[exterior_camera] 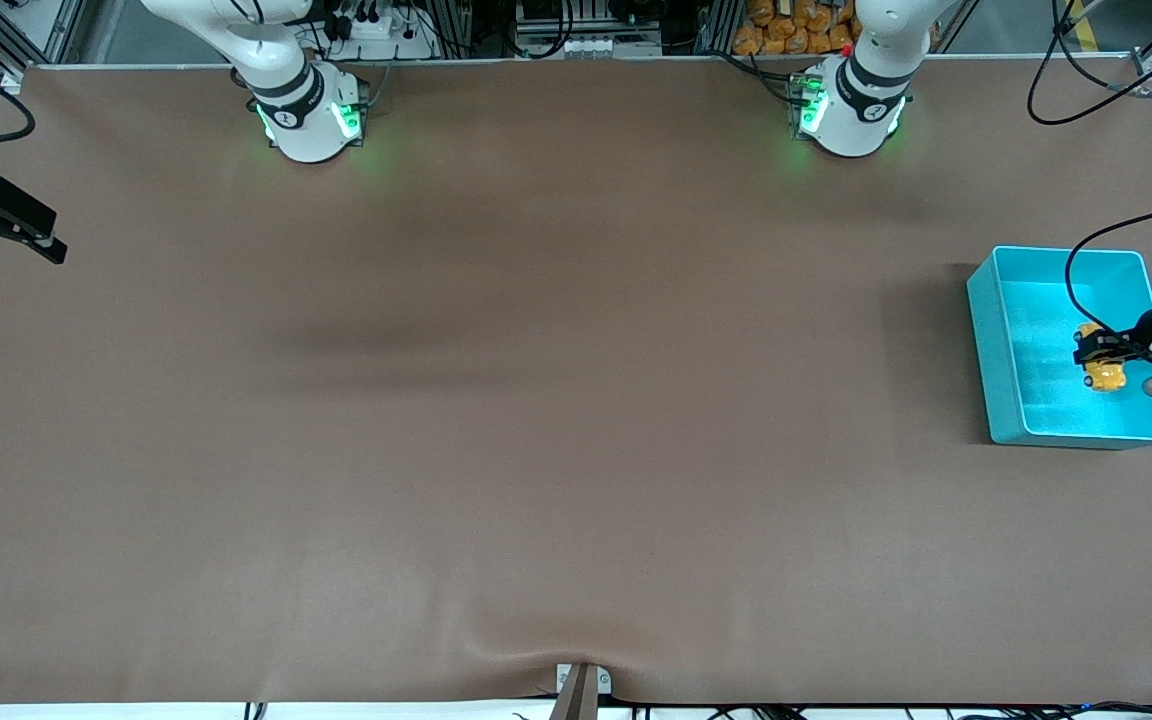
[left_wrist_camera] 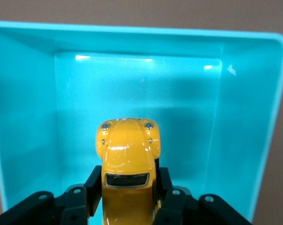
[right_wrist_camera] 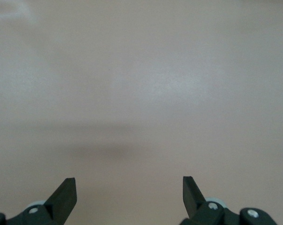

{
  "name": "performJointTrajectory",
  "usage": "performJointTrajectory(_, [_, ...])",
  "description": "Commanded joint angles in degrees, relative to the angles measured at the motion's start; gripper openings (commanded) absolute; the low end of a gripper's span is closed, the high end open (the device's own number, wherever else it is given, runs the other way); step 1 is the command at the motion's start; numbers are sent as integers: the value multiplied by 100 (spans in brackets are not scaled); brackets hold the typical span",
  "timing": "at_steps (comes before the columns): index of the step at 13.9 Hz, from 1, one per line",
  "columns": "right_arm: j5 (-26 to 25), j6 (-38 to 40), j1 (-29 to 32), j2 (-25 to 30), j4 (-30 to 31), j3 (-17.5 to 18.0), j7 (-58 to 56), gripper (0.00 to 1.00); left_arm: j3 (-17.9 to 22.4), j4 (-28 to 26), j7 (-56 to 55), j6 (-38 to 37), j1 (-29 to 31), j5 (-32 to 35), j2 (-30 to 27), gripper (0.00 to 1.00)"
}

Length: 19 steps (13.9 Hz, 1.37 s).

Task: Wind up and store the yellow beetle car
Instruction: 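Lift the car with the left gripper over the teal bin, then lower the car into the bin and open the left gripper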

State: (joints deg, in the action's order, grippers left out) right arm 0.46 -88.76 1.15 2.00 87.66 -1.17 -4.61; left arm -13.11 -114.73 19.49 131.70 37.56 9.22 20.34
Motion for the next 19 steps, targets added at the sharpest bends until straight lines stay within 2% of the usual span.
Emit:
performJointTrajectory(1, [-90, 78, -53, -24, -82, -15, 4, 100, -52, -356, 81, 408, 111, 220, -48, 0])
performJointTrajectory(6, [-90, 78, -53, -24, -82, -15, 13, 100, -52, -471, 81, 917, 322, 817, 346, 0])
performJointTrajectory(8, [-90, 78, -53, -24, -82, -15, 13, 100, -52, -480, 81, 1102, 375, 862, 496, 0])
performJointTrajectory(11, [-90, 78, -53, -24, -82, -15, 13, 100, -52, -541, 90, 1112, 366, 871, 523, 0])
performJointTrajectory(14, [-90, 78, -53, -24, -82, -15, 13, 100, -52, -585, 81, 1112, 375, 1414, 523, 0])
performJointTrajectory(19, [-90, 78, -53, -15, -91, -15, 13, 100, -52, -708, 81, 1112, 428, 1433, 550, 0])
